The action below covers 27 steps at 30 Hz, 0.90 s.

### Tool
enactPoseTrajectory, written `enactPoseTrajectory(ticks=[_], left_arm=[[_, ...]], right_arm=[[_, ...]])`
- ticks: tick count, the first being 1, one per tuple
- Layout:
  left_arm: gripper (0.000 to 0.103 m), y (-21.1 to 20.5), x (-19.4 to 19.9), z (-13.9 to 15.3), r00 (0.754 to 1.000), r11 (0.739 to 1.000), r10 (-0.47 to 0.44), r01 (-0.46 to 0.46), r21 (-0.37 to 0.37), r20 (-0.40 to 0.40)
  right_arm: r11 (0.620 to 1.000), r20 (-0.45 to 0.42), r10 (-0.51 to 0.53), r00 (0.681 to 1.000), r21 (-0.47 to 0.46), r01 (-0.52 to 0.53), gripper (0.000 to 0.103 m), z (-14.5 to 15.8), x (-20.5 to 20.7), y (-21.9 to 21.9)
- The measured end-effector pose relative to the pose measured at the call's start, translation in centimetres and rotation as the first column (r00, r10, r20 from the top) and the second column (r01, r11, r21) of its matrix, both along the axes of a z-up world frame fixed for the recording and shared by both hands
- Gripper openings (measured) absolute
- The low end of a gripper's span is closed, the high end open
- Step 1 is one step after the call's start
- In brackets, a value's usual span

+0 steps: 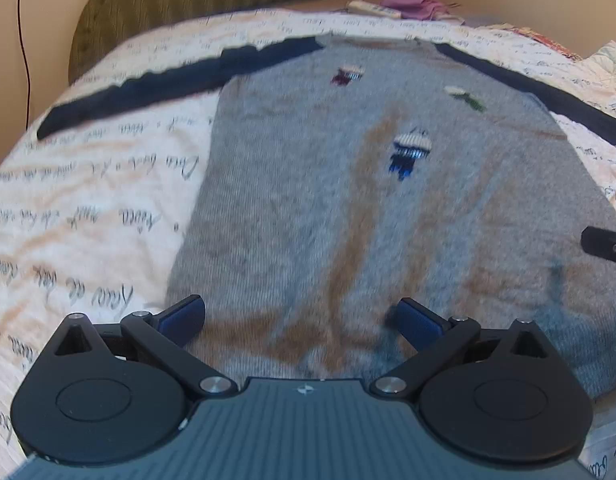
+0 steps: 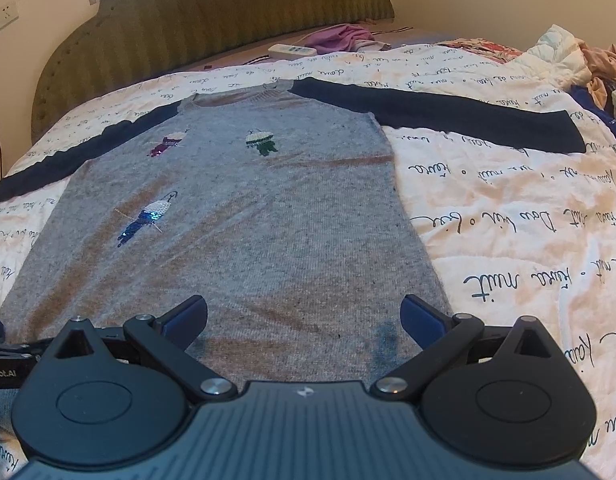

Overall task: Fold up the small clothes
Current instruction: 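Move both grippers over the grey sweater toward its navy sleeves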

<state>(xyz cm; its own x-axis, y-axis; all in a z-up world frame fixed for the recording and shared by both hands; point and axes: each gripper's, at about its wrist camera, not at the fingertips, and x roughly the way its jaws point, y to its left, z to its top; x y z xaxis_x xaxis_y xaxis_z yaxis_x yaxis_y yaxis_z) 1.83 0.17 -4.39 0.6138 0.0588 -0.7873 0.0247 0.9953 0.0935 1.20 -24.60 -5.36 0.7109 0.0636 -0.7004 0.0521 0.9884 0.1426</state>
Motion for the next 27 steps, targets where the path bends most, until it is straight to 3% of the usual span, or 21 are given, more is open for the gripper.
enactPoseTrajectory(ticks=[13,27], left_arm=[[0.103,-1.5,4.3,0.6,1.000,0.997,-0.022,0.023,-0.073,0.020],[0.103,-3.5,9.6,0.6,0.997,0.993,-0.064,0.069,-0.091,0.049]], right_arm=[[1.000,-0.017,-0.026,1.000,-0.009,0.026,0.103,-0.9,3.1,-2.5],[0.999,0.019,-0.007,1.000,-0.043,0.007,0.103,0.1,8.3,-4.0]])
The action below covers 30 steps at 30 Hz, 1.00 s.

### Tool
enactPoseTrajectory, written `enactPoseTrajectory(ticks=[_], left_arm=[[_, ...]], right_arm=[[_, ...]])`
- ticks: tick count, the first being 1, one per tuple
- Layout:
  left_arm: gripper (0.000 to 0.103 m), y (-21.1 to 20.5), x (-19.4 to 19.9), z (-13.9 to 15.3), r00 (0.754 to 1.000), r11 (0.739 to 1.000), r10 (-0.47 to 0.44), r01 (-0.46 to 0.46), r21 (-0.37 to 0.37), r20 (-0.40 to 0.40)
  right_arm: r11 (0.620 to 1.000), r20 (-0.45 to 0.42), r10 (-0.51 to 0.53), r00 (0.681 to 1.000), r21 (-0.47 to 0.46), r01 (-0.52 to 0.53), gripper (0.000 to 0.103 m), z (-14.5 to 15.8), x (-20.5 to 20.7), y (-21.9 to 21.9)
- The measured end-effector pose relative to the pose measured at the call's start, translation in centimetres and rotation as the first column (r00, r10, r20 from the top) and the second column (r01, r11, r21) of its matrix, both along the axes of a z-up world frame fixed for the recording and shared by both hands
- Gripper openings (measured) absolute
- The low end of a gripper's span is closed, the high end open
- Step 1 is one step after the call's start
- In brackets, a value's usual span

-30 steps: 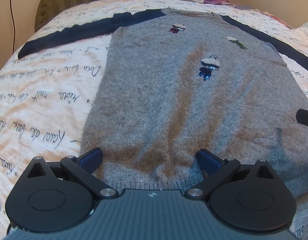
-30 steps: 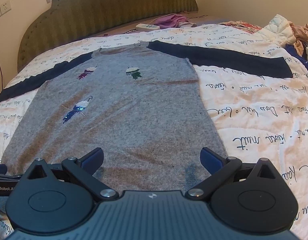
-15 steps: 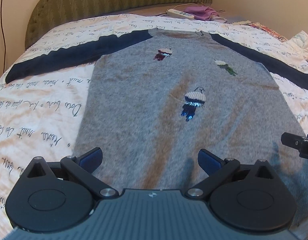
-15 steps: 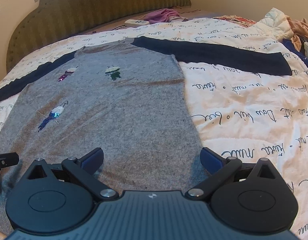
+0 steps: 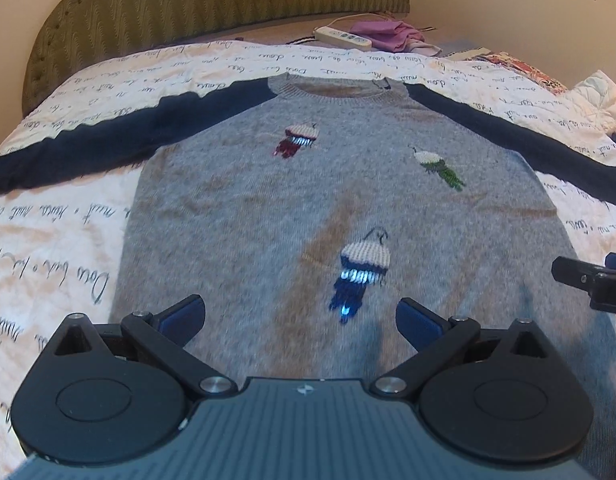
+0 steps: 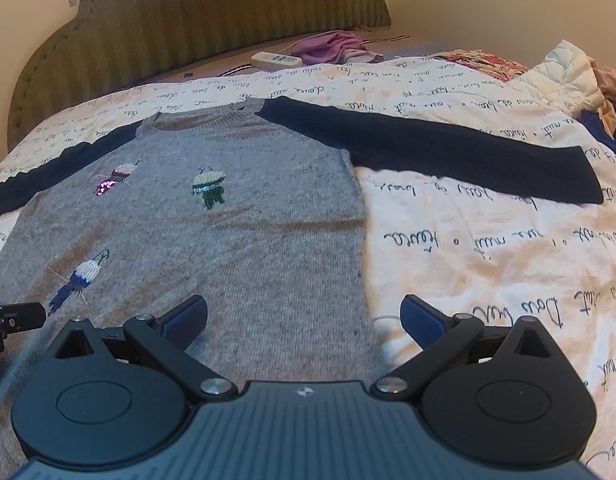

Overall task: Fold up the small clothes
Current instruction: 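Move both grippers over the grey sweater toward its navy sleeves, then grasp the navy sleeve cuff with the right gripper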

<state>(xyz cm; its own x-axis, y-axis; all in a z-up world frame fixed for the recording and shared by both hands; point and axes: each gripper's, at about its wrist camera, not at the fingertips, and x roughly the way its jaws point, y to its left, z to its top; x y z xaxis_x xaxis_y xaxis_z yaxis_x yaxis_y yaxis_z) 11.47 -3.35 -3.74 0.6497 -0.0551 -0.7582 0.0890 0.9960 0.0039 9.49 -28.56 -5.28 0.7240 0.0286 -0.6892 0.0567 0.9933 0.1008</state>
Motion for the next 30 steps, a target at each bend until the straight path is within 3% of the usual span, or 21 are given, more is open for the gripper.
enactPoseTrajectory(ticks=[12,16,20,25,27,30], left_arm=[[0.103,-1.3,7.6,-1.4,0.999,0.999,-0.002,0.004,-0.046,0.050],[0.103,-1.1,8.7,-3.1,0.999,0.999,0.009,-0.007,-0.042,0.050],[0.103,-1.3,8.2,-4.5,0.995,1.000,-0.009,0.010,-0.007,0.094],[0.103,-1.5,8.1,-5.0,0.992,1.000,-0.008,0.009,-0.006,0.124],[0.103,-1.4,8.2,-5.0,0.992,1.000,-0.003,0.005,-0.014,0.124],[0.103,-1.6,8.3,-5.1,0.992,1.000,-0.004,0.005,-0.010,0.126]], right_arm=[[0.999,0.022,-0.038,0.999,0.008,0.038,0.103,0.3,6.6,-4.8],[0.990,0.112,-0.061,0.992,0.130,0.046,0.103,0.3,7.3,-9.8],[0.943,0.153,-0.244,0.958,0.268,0.197,0.103,0.0,6.9,-18.2],[0.861,0.119,-0.463,0.879,0.298,0.413,0.103,-0.8,5.6,-27.5],[0.836,0.100,-0.504,0.858,0.305,0.456,0.103,-1.1,5.6,-30.2],[0.809,0.057,-0.511,0.858,0.371,0.457,0.103,-2.1,6.2,-33.0]])
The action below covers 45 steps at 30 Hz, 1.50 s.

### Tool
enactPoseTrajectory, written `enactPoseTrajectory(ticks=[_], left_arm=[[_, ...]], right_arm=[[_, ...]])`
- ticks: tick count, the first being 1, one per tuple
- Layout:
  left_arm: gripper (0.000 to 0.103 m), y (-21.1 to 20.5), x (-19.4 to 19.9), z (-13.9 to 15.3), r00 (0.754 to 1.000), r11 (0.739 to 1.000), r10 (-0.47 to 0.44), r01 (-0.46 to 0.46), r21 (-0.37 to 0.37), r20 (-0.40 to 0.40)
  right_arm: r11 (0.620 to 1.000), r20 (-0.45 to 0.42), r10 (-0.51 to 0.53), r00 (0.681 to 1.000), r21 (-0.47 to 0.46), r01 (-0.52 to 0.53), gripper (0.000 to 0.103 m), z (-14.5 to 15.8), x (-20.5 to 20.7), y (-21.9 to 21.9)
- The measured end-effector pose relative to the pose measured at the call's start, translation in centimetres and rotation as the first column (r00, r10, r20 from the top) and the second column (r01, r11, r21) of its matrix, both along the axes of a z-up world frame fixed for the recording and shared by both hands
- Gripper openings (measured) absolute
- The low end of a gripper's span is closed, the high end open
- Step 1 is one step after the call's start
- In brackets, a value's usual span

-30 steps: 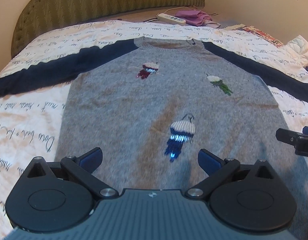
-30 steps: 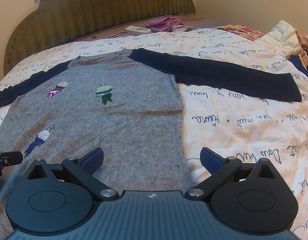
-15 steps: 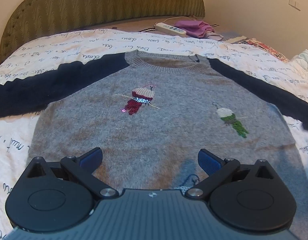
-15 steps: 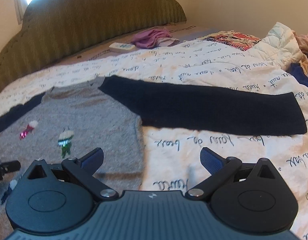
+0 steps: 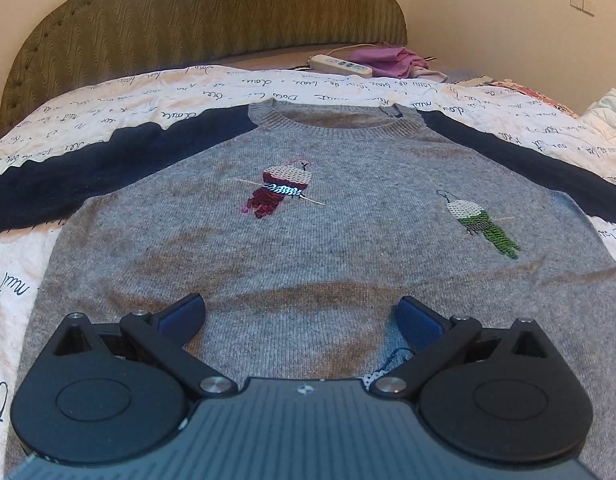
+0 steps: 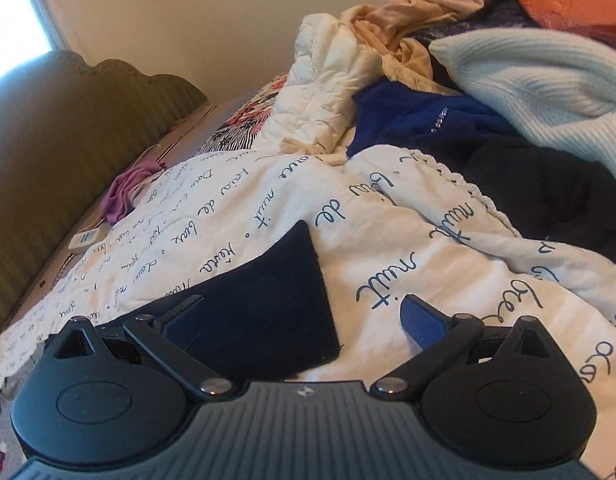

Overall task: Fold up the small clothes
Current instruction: 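Grasp the navy sleeve cuff with the right gripper, then fold the navy sleeve across the sweater body with the right gripper, release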

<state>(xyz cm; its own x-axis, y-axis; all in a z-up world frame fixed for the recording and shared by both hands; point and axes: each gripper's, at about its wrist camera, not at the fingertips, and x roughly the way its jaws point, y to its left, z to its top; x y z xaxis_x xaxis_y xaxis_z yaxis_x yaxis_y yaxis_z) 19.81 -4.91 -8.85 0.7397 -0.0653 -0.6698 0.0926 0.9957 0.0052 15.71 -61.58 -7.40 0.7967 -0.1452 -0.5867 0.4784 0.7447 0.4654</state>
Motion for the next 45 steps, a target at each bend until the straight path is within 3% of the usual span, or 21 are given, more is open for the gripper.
enactPoseTrajectory(ticks=[4,8,11,12,13,14,16,18,23,27,30,33,35,39,42,44,45], left_arm=[[0.103,0.1,0.0,0.0,1.000,1.000,-0.001,0.002,-0.007,0.001],[0.103,0.0,0.0,-0.1,1.000,1.000,-0.001,0.001,-0.006,0.001],[0.103,0.0,0.0,-0.1,1.000,1.000,-0.002,0.002,-0.007,0.001],[0.103,0.0,0.0,-0.1,1.000,1.000,-0.002,0.002,-0.007,0.001],[0.103,0.0,0.0,-0.1,1.000,1.000,-0.002,0.002,-0.007,0.001],[0.103,0.0,0.0,0.0,1.000,1.000,-0.002,0.002,-0.007,0.001],[0.103,0.0,0.0,-0.1,1.000,1.000,-0.002,0.002,-0.008,0.001],[0.103,0.0,0.0,0.0,1.000,1.000,-0.002,0.002,-0.011,0.003],[0.103,0.3,-0.1,0.2,1.000,0.999,-0.002,0.002,-0.032,0.010],[0.103,1.1,-0.8,1.5,0.999,0.997,-0.003,0.006,-0.071,0.032],[0.103,2.7,-2.1,3.5,0.995,0.990,0.004,0.010,-0.142,0.095],[0.103,4.6,-3.0,5.2,0.992,0.974,0.008,0.020,-0.224,0.126],[0.103,5.8,-3.2,5.9,0.991,0.966,0.018,0.018,-0.257,0.135],[0.103,7.6,-3.4,6.6,0.989,0.958,0.042,0.002,-0.286,0.145],[0.103,8.6,-3.1,6.6,0.992,0.943,0.025,0.018,-0.332,0.124],[0.103,8.8,-2.6,6.6,0.994,0.932,0.001,0.040,-0.359,0.113],[0.103,8.8,-2.2,6.5,0.995,0.923,-0.009,0.048,-0.382,0.104]], right_arm=[[0.987,0.023,0.012,1.000,0.162,-0.015,0.103,-1.9,1.1,-1.7],[0.989,0.025,0.047,0.999,0.138,-0.050,0.100,-2.3,2.3,-0.5],[0.995,-0.006,0.070,0.998,0.074,-0.069,0.065,-2.0,3.0,0.5],[0.996,-0.021,0.063,0.998,0.059,-0.061,0.045,-1.9,3.1,0.6],[0.997,-0.032,0.063,0.998,0.056,-0.061,0.033,-1.9,3.1,0.6],[0.996,-0.035,0.067,0.997,0.060,-0.064,0.031,-1.9,3.0,0.4],[0.996,-0.031,0.067,0.997,0.064,-0.065,0.014,-1.6,2.8,0.3],[0.996,-0.012,0.068,0.998,0.064,-0.067,0.010,-1.0,2.6,0.6],[0.989,0.073,0.137,0.988,0.047,-0.141,0.008,2.2,2.9,4.7],[0.956,0.154,0.269,0.951,0.080,-0.283,0.008,4.2,4.8,11.3],[0.902,0.202,0.396,0.896,0.096,-0.420,0.008,5.1,7.0,18.0],[0.823,0.218,0.522,0.825,0.127,-0.554,0.008,4.7,9.8,25.6],[0.773,0.203,0.587,0.784,0.147,-0.617,0.008,3.6,11.6,30.7],[0.708,0.131,0.670,0.731,0.182,-0.682,0.011,0.2,14.1,38.2],[0.712,0.066,0.678,0.732,0.188,-0.676,0.012,-2.1,14.2,40.7],[0.717,0.104,0.663,0.742,0.199,-0.668,0.016,-1.9,12.8,39.8],[0.720,0.127,0.654,0.746,0.198,-0.665,0.023,-1.6,12.0,39.0]])
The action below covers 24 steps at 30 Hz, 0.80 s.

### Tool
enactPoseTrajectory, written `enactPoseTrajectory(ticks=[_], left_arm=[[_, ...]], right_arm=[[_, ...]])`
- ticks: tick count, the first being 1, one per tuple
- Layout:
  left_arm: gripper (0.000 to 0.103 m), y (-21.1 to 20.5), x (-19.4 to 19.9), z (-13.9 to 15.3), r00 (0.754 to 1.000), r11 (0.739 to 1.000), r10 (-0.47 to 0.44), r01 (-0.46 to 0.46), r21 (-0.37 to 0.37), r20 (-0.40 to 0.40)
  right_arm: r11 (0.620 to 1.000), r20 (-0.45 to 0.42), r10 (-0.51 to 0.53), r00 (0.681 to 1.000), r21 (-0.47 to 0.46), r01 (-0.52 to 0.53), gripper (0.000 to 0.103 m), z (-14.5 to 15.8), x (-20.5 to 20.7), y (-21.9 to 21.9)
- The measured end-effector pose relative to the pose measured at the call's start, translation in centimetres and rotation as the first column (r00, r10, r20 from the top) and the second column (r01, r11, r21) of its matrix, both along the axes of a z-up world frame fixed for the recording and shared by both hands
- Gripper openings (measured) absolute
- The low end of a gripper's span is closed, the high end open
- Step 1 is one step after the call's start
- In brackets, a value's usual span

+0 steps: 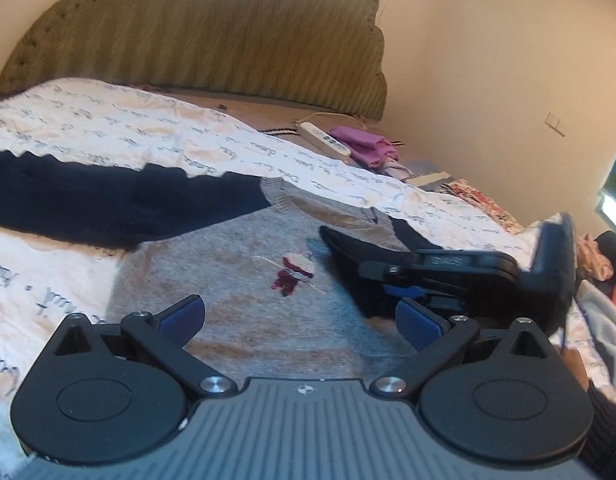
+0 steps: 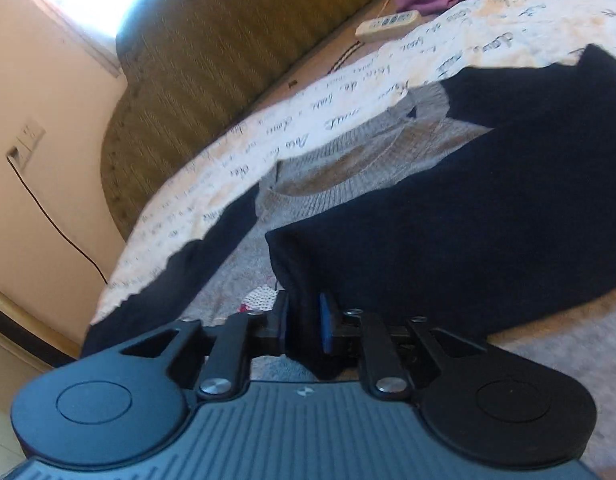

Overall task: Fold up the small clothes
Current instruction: 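Fold the navy sleeve across the sweater body with the right gripper, release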

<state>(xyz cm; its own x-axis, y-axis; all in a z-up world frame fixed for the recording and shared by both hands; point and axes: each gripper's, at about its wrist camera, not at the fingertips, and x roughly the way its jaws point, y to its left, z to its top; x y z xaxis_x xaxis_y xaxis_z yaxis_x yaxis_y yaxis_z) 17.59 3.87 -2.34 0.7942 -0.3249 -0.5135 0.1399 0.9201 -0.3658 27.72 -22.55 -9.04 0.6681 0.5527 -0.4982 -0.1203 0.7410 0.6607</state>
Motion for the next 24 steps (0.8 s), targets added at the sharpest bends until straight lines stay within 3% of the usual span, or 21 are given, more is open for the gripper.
enactPoseTrajectory(ticks=[3,6,8,10,12,14,16,18,20,24], left_arm=[[0.103,0.0,2.0,-0.3,0.998,0.988,-0.037,0.029,-0.153,-0.049],[0.103,-0.7,5.7,-2.0,0.986,0.942,-0.077,0.024,-0.336,-0.148],[0.099,-1.8,8.3,-3.3,0.974,0.931,-0.078,-0.005,-0.365,-0.211],[0.091,-3.1,10.8,-4.6,0.955,0.932,-0.088,-0.021,-0.361,-0.283],[0.069,-4.3,12.6,-5.6,0.940,0.940,-0.095,-0.023,-0.341,-0.327],[0.064,-5.4,13.3,-5.7,0.946,0.959,-0.074,-0.020,-0.284,-0.317],[0.043,-6.3,13.6,-5.4,0.950,0.975,-0.065,-0.005,-0.224,-0.306],[0.009,-6.8,13.9,-5.5,0.949,0.985,-0.043,-0.013,-0.175,-0.311],[0.005,-6.8,13.8,-4.9,0.956,0.990,-0.023,-0.019,-0.139,-0.293],[0.005,-6.3,12.2,-1.6,0.987,0.998,-0.024,0.014,-0.062,-0.161]], right_arm=[[0.999,0.077,-0.045,0.996,0.005,0.045,0.034,0.7,-3.6,-3.4],[0.995,0.084,-0.093,0.992,-0.036,0.096,0.049,0.1,-6.8,-6.1],[0.990,0.068,-0.111,0.992,-0.080,0.116,0.049,-0.7,-8.1,-7.4],[0.989,0.062,-0.123,0.990,-0.069,0.127,0.047,-1.5,-8.9,-8.5],[0.992,0.080,-0.123,0.989,-0.026,0.126,0.047,-2.3,-9.5,-9.4],[0.992,0.114,-0.125,0.986,-0.018,0.128,0.046,-3.0,-10.0,-9.4],[0.991,0.136,-0.129,0.982,-0.029,0.134,0.047,-3.2,-10.3,-9.2],[0.991,0.138,-0.128,0.982,-0.022,0.132,0.047,-3.2,-10.2,-9.1],[0.992,0.134,-0.129,0.982,0.008,0.130,0.047,-3.4,-10.1,-9.5],[0.991,0.130,-0.131,0.983,0.040,0.127,0.047,-3.7,-9.9,-9.8]])
